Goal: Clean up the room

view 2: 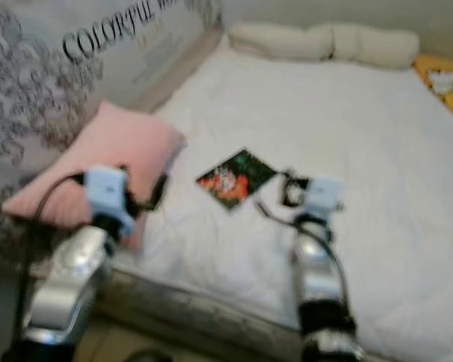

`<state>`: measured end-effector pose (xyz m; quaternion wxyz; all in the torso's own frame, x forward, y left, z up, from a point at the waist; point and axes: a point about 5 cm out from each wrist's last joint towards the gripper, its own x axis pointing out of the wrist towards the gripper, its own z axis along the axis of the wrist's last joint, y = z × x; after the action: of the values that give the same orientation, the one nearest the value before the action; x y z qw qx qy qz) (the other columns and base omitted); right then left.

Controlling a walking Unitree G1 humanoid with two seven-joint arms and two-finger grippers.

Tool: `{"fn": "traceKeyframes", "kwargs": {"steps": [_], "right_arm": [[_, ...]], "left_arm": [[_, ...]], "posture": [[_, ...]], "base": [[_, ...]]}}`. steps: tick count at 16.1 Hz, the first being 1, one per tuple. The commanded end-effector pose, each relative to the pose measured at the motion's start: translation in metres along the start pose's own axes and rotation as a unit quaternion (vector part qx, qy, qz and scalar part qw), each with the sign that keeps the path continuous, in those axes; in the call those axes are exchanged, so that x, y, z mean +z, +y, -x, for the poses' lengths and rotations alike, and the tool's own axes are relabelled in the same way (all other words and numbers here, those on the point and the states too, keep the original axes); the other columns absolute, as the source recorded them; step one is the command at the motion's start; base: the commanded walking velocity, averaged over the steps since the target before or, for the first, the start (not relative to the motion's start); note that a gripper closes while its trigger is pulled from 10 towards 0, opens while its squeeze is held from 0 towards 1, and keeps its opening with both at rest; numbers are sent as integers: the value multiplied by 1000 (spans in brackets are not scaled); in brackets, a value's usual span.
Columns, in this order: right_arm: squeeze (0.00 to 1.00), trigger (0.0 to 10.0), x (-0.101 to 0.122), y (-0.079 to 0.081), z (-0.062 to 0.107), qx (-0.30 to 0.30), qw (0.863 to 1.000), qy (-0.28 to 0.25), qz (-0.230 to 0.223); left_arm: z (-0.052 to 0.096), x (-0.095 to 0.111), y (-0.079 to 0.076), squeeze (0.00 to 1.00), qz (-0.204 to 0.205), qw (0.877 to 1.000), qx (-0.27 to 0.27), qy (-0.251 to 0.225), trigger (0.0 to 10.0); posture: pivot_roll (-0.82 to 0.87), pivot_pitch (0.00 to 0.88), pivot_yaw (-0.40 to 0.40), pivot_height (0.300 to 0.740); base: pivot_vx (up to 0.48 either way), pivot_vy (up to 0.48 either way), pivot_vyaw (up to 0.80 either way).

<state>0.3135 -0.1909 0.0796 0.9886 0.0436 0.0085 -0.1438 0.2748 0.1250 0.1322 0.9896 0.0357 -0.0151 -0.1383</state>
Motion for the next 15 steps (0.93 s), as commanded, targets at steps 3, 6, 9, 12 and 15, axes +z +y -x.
{"fn": "traceKeyframes", "kwargs": {"steps": [3, 6, 9, 12, 15], "right_arm": [[0, 10000, 0, 0, -20, -16, 999, 36, -12], [0, 10000, 7, 7, -39, 17, 996, 72, -40], [0, 10000, 11, 14, -49, 35, 990, 109, -83], [0, 10000, 13, 34, -51, 74, 982, 133, -113], [0, 10000, 11, 42, -49, 89, 981, 136, -104]], "left_arm": [[3, 3, 13, 0, -4, 1000, 19, -4, 10000], [5, 2, 18, 0, 3, 999, 38, 4, 10000], [13, 4, 17, 0, -3, 999, 39, 5, 10000], [43, 5, 28, 0, -26, 998, 52, 30, 10000], [54, 4, 36, 0, -43, 996, 70, 44, 10000]], "posture": [[149, 10, 10, 740], [173, 11, 12, 740], [211, 31, 17, 740], [309, 113, 31, 740], [330, 123, 30, 740]], "base": [[271, -393, 0], [406, -130, 0], [0, 0, 0], [0, 0, 0], [0, 0, 0]]}}
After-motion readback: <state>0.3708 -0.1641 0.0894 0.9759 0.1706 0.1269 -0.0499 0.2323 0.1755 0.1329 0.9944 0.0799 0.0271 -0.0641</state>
